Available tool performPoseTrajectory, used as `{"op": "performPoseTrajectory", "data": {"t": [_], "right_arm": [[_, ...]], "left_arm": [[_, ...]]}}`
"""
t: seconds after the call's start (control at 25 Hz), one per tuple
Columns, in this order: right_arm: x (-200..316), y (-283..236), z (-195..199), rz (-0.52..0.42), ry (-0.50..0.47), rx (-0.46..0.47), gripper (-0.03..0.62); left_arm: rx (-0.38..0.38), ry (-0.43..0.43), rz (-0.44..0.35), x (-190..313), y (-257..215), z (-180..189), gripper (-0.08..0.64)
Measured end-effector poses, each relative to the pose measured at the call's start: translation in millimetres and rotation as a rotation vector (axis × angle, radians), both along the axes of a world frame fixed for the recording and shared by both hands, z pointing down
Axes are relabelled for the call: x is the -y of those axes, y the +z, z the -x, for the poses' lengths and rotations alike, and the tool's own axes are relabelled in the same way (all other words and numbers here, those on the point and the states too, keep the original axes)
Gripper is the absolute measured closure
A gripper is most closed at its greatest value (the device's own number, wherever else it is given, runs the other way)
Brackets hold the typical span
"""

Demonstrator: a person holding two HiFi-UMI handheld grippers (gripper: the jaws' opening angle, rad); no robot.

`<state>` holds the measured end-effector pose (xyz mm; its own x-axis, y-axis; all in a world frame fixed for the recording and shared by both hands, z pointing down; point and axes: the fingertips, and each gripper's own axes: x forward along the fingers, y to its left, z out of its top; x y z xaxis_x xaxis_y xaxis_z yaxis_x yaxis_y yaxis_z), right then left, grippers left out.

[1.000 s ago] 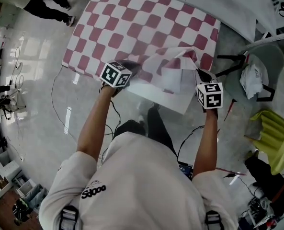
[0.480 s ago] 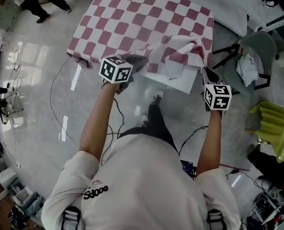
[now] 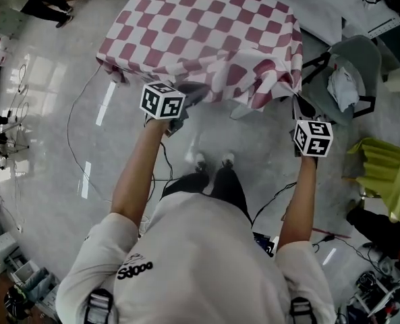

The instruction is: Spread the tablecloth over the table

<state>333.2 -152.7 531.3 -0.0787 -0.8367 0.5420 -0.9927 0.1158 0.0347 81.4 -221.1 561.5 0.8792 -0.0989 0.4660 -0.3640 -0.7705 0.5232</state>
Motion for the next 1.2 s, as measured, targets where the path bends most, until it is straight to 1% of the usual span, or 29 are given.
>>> {"op": "performPoseTrajectory", "data": {"t": [0.2, 0.48, 0.68, 0.84, 1.08, 1.2], "right_arm": [[-16, 12, -21, 0.020, -0.001, 0.019, 0.569], [-29, 28, -54, 0.067, -0.032, 0.030, 0.569], [-35, 35, -68, 0.075, -0.047, 0.027, 0.569], [-45, 48, -75, 0.087, -0.061, 0.046, 0.568], [-59, 56, -81, 0.089, -0.069, 0.062, 0.568], [-65, 54, -85, 0.091, -0.083, 0.051, 0.568]], "left_arm": [[0.034, -0.012, 0.021, -28, 13, -1, 0.525], [0.057, 0.007, 0.053, -61, 21, -7, 0.525], [0.072, -0.039, 0.059, -81, 28, -4, 0.526], [0.089, -0.070, 0.062, -98, 37, -3, 0.525], [0.123, -0.092, 0.065, -120, 44, 4, 0.525], [0.141, -0.106, 0.061, -130, 46, 10, 0.525]]}}
